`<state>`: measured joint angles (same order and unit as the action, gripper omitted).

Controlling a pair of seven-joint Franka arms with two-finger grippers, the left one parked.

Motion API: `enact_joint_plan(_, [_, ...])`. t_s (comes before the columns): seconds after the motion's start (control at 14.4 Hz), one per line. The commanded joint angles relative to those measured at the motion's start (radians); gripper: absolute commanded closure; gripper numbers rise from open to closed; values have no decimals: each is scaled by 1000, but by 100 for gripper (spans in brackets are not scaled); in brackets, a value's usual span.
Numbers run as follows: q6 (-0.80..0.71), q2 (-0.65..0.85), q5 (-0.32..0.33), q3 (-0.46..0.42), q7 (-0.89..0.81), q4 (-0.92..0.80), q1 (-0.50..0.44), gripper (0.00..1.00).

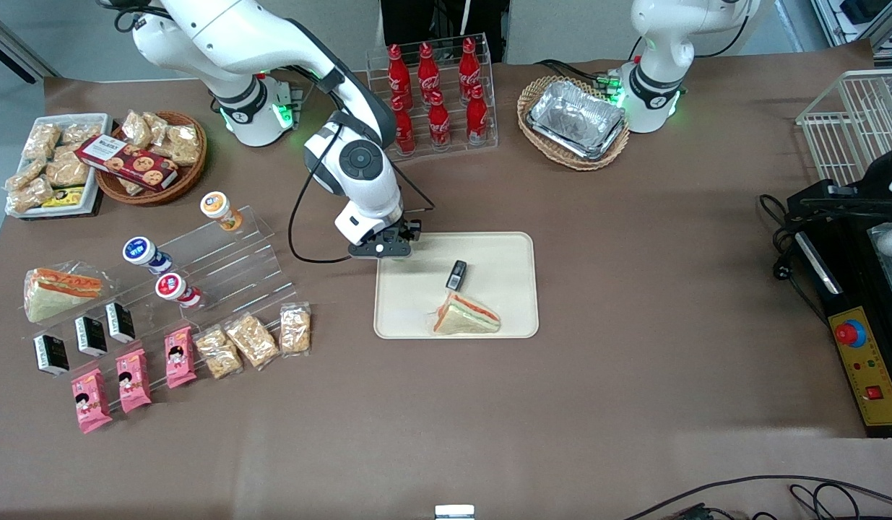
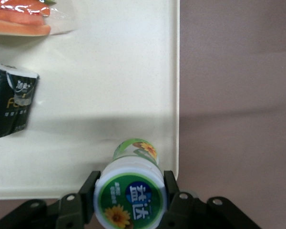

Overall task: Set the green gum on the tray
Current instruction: 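Lower the green bottle onto the tray and open the right gripper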

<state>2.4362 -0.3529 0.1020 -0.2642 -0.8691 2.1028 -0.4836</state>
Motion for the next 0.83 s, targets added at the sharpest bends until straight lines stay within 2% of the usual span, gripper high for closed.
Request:
enact_joint_plan(0.0, [90, -37, 51, -3, -47, 6, 7, 85])
enact_joint_plan(0.14, [112, -47, 51, -3, -48, 6, 7, 83])
enact_joint_plan(0.21, [112, -49, 51, -3, -53, 5, 7, 73])
enact_joint_plan(0.35, [113, -54, 51, -3, -57, 0, 11, 71])
enact_joint_plan(0.42, [115, -54, 51, -3, -57, 0, 13, 61])
enact_joint_plan(0.48, [115, -54, 51, -3, -60, -1, 19, 5])
enact_joint_plan(0.55, [113, -49, 51, -1, -62, -3, 23, 0])
enact_joint_plan(0.76, [101, -9, 51, -3, -56, -3, 49, 0])
